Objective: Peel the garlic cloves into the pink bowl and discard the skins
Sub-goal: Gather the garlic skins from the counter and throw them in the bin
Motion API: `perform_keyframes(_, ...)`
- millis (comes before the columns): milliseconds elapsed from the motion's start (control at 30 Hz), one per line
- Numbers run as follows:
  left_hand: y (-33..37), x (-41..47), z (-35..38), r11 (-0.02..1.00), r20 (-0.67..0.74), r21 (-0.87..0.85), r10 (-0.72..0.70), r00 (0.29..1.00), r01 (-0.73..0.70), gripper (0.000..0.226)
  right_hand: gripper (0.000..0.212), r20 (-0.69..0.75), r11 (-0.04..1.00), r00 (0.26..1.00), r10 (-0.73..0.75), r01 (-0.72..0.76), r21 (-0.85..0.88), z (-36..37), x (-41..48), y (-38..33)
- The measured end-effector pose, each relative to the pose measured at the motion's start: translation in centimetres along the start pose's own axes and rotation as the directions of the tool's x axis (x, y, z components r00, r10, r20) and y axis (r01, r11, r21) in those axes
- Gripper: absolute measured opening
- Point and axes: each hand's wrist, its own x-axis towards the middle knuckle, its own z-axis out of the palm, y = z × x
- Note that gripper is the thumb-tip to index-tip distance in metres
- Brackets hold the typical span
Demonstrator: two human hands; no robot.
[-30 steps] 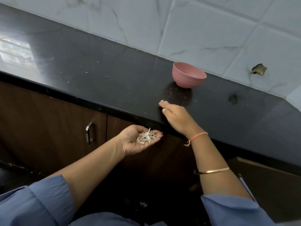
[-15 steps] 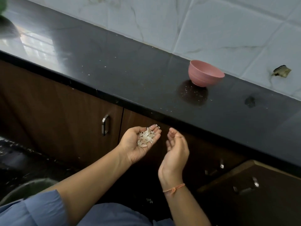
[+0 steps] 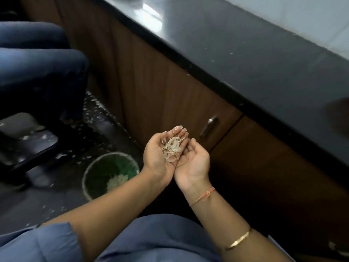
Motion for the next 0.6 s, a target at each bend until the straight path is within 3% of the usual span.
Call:
perform_keyframes(100,1.9,1.4,-3.1,0.988,-0.182,0.008,0.152,0.972,-0.153,0.030,0.035,-0.019,0.982,0.989,0.144,-0.145,-0.124,1.7,1.7,3.6)
perform_keyframes(200,3.5,3.3,-6.5,0.963,-0.363,0.096,0.269,0.892,-0.251,0.026,0.038,-0.075,0.924,0.961,0.268,-0.278,-0.261,3.1,3.5,7.2)
perform_keyframes(333,4.9,6.2,-10.3,0.910,-0.539,0.391,0.350,0.766,-0.141,0.027,0.038,-0.203,0.761,0.916,0.346,-0.400,-0.511,4.1,6.0,10.4)
perform_keyframes(433,6.4,8.4,-12.7,0.879,-0.605,0.476,0.321,0.728,0.009,0.035,0.032,-0.240,0.635,0.911,0.335,-0.406,-0.657,4.8,8.1,11.6)
perform_keyframes(533,7.7,11.3,-16.0,0.905,-0.629,0.417,0.219,0.746,0.086,0.047,0.040,-0.206,0.582,0.911,0.357,-0.390,-0.713,5.8,9.6,12.7)
perform_keyframes(600,8.8,10.6,-15.3,0.952,-0.587,0.296,0.116,0.801,0.079,0.046,0.050,-0.150,0.547,0.901,0.406,-0.371,-0.750,6.2,10.1,13.8)
